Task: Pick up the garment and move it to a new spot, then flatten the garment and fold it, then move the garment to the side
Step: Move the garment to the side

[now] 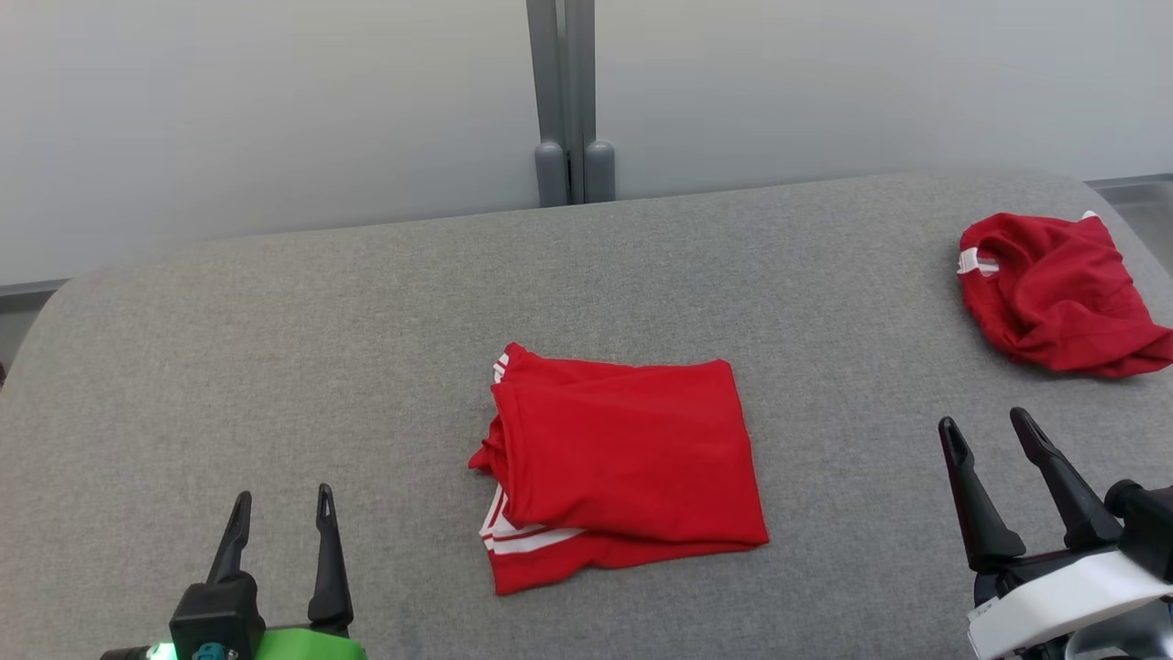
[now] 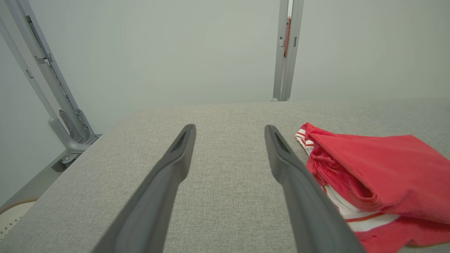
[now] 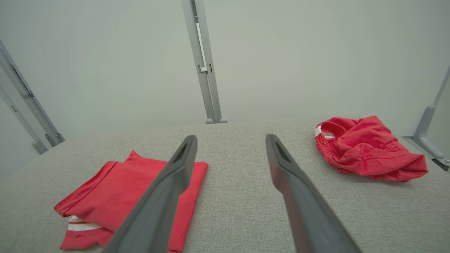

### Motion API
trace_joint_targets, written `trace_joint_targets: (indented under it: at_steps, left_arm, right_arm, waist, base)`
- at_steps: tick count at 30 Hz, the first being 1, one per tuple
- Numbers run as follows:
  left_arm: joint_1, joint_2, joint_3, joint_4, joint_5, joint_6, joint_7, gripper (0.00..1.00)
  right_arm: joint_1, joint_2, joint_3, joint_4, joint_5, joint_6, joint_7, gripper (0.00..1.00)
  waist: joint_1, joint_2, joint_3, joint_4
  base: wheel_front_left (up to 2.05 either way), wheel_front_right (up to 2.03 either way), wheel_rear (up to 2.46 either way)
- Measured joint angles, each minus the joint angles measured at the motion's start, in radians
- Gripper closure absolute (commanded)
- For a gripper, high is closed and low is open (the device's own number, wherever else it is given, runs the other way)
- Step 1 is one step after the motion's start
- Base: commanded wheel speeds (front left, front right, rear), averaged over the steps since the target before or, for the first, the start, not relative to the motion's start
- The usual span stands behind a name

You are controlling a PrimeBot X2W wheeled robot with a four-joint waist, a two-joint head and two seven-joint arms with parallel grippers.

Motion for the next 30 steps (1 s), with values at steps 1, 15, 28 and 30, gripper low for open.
trace_joint_targets:
  at_steps: [1, 15, 28, 30]
  left_arm:
    - [0.0, 0.0, 0.0, 0.0, -0.001, 0.0, 0.0, 0.0]
    - [-0.006, 0.002, -0.008, -0.003, -0.005, 0.002, -0.009, 0.0]
    - [-0.196, -0.023, -0.036, -0.022, 0.022, -0.045, -0.053, 0.0]
    - [-0.218, -0.031, -0.036, -0.015, 0.023, -0.053, -0.055, 0.0]
  right_arm:
    - [0.0, 0.0, 0.0, -0.001, 0.0, 0.0, 0.0, 0.0]
    - [0.0, -0.009, -0.016, 0.003, 0.0, 0.0, 0.012, 0.0]
    - [-0.155, -0.072, 0.052, 0.23, 0.071, 0.0, -0.02, 0.0]
    - [-0.195, -0.078, 0.081, 0.285, 0.084, 0.0, -0.029, 0.0]
  waist:
    - [0.0, 0.0, 0.001, 0.0]
    - [0.0, 0.0, 0.014, 0.01]
    - [0.0, 0.0, 0.161, 0.076]
    - [0.0, 0.0, 0.189, 0.091]
  base:
    - [0.0, 0.0, 0.0]
    - [0.0, 0.0, 0.0]
    - [0.0, 0.0, 0.0]
    - [0.0, 0.0, 0.0]
